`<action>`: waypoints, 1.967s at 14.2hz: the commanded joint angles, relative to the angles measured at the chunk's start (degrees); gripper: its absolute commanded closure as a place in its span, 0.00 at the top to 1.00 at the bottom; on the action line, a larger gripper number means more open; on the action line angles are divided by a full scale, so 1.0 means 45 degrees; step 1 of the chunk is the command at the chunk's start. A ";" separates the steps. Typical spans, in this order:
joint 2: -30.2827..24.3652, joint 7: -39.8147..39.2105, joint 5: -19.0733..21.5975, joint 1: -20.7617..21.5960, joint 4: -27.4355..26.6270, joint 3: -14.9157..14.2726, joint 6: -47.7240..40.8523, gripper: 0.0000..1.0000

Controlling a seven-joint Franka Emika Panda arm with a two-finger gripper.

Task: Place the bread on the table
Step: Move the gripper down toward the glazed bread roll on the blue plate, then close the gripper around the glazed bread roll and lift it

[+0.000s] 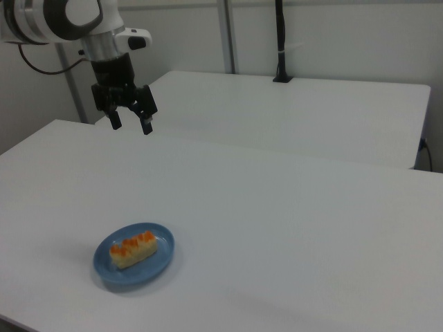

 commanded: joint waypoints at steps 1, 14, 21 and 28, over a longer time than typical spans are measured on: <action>-0.0552 0.0411 0.0299 -0.0396 -0.0121 -0.0007 -0.0339 1.00; -0.0574 0.0180 0.0573 -0.0848 -0.0764 0.0091 -0.0144 1.00; -0.0341 0.0414 0.0573 -0.0634 -0.3710 0.0227 0.1337 1.00; 0.1222 0.3149 0.0592 0.0265 -0.6059 0.0267 0.4523 1.00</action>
